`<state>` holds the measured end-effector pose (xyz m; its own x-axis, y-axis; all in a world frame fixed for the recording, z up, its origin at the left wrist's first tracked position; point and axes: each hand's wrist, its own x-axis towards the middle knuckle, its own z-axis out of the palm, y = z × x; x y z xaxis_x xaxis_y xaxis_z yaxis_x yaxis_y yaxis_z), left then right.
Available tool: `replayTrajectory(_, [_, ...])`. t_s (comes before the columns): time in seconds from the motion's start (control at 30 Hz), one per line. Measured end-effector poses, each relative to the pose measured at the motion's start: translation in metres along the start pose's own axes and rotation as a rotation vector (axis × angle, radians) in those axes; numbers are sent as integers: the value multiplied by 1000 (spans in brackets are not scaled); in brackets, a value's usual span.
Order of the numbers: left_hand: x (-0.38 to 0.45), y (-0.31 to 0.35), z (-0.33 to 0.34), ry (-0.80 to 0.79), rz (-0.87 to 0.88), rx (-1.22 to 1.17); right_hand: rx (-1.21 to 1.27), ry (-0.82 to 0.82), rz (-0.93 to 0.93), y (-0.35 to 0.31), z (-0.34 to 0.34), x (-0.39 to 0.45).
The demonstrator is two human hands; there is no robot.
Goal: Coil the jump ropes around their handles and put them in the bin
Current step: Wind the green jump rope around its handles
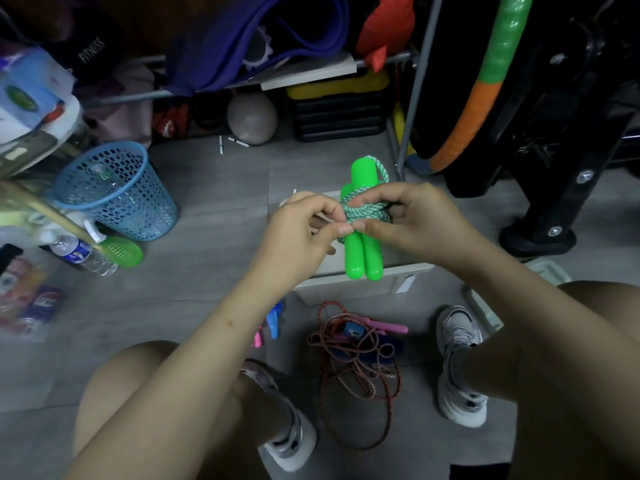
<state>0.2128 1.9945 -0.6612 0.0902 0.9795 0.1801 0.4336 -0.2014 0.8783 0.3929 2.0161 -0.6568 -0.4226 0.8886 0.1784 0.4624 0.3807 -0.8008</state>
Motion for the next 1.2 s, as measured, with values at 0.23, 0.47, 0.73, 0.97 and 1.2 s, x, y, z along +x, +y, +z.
replayTrajectory(0.23, [0,-6,2,136,320,271,158,29,40,5,2,5])
replayTrajectory(0.47, [-1,-2,15,281,357,489,216,101,30,9,11,3])
replayTrajectory(0.73, [1,-5,20,367,290,272,179,187,37,9,10,5])
replayTrajectory(0.97, [4,-7,20,249,285,403,146,259,15,7,20,2])
replayTrajectory(1.2, [8,-5,24,257,252,401,72,287,14,9,24,-2])
